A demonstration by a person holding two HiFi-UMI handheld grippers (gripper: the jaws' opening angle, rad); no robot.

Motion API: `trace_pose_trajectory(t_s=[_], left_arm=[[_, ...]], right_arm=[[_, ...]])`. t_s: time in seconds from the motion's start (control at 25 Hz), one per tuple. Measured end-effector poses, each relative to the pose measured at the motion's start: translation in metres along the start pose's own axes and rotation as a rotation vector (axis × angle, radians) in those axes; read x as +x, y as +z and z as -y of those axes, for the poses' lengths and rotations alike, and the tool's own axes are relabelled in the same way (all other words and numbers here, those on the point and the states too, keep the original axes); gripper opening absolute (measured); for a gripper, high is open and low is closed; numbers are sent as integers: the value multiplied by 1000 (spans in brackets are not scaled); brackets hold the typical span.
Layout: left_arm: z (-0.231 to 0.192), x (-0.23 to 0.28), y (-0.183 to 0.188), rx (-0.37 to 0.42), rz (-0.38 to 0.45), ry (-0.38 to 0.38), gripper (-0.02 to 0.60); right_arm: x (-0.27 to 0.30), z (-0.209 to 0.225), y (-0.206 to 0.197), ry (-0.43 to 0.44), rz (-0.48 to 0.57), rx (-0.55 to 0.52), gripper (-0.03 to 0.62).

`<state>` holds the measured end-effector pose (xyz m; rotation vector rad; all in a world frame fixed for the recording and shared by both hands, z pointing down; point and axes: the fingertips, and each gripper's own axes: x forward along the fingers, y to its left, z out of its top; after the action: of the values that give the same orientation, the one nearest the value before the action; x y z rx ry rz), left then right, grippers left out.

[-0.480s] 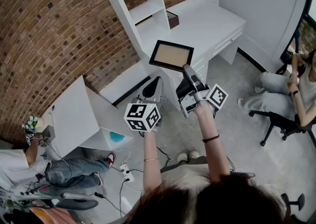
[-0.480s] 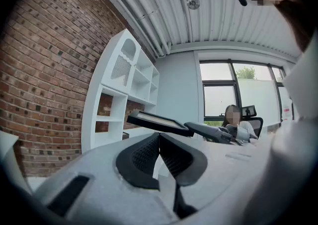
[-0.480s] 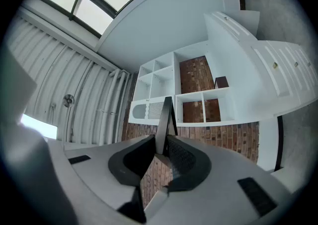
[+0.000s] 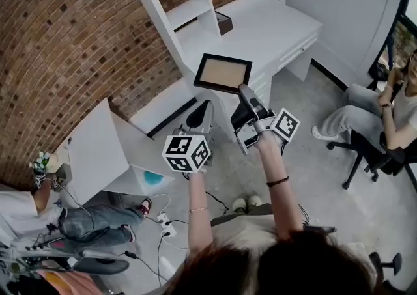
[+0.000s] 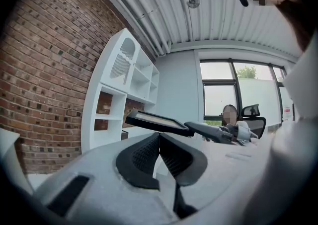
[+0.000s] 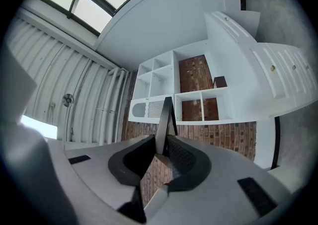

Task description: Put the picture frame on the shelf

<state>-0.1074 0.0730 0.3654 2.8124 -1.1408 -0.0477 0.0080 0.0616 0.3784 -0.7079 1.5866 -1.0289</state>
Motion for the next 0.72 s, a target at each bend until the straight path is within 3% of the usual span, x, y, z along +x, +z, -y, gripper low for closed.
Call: trace_pose_trajectory(t_s=[0.52,0.72], left_arm=[[31,16,-2,23,-13,-12,11],[32,21,1,27,-7,3,11]], right_arm=[[-20,-9,33,7,11,4,71],[-25,-9,38,13,33,52,71]])
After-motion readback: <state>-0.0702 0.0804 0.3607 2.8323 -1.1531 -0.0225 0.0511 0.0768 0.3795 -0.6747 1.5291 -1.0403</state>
